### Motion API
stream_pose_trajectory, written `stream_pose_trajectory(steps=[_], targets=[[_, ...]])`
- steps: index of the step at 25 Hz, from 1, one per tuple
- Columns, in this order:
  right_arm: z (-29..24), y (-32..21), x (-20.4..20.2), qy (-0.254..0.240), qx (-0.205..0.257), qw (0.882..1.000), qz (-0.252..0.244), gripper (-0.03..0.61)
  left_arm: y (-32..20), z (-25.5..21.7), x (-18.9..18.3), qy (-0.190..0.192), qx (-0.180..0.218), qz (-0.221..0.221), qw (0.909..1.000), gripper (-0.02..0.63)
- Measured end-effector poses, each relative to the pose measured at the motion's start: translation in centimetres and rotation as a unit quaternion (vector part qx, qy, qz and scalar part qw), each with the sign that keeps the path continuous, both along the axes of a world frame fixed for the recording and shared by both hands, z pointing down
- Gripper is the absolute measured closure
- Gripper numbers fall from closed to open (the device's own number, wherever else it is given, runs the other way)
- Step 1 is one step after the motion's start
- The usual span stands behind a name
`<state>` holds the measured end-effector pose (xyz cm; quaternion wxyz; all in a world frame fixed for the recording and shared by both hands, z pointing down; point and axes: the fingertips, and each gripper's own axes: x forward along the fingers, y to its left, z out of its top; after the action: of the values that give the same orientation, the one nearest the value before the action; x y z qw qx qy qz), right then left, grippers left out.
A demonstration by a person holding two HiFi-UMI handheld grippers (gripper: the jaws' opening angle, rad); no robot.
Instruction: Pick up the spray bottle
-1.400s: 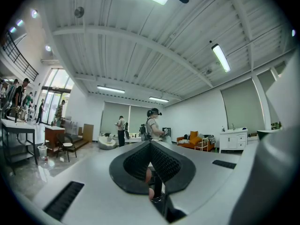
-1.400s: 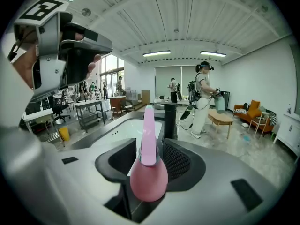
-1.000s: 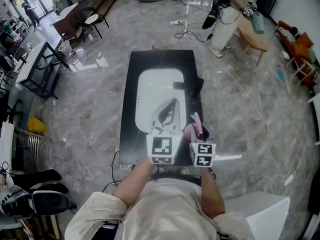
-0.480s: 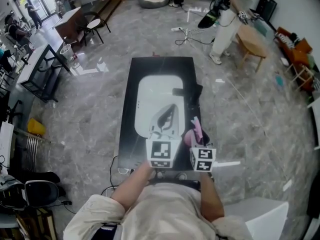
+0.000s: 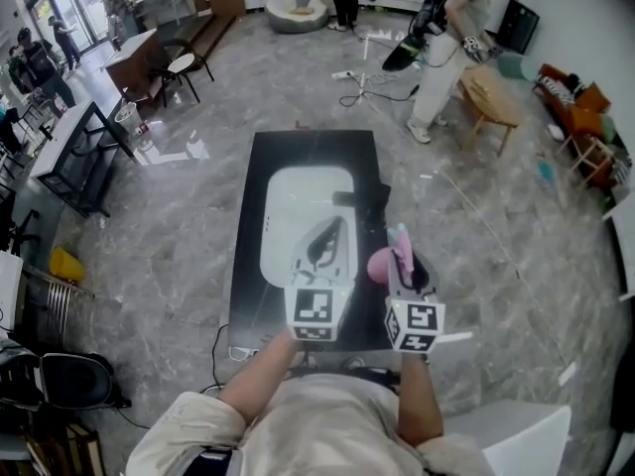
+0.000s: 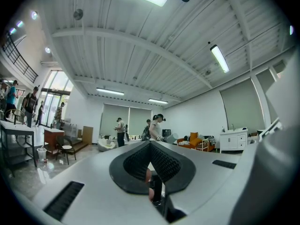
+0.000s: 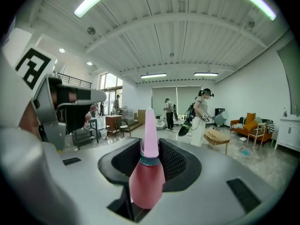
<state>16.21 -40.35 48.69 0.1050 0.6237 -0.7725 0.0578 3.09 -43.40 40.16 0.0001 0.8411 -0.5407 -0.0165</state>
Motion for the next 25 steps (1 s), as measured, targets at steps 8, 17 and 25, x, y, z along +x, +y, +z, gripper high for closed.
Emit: stream_pose_trajectory(steps=[8, 17, 25], targets=[[-8.3, 0.4, 0.1, 0.002, 0.072, 0.997, -0.002, 0.446, 0.0, -1.0, 0.3, 0.009, 0.008, 0.002, 0.9999, 0.612], [-14.0, 1.8, 0.6, -0.007, 0.144, 0.99, 0.0, 0.446, 1.0, -2.0, 1.2, 0.022, 0.016, 0.01, 0.9996, 0.612], [-16.1, 2.6, 1.3, -0.018, 0.171, 0.985, 0.008, 0.446, 1.6, -3.0, 2.4, 0.019, 0.028, 0.021, 0.9992, 0.612]])
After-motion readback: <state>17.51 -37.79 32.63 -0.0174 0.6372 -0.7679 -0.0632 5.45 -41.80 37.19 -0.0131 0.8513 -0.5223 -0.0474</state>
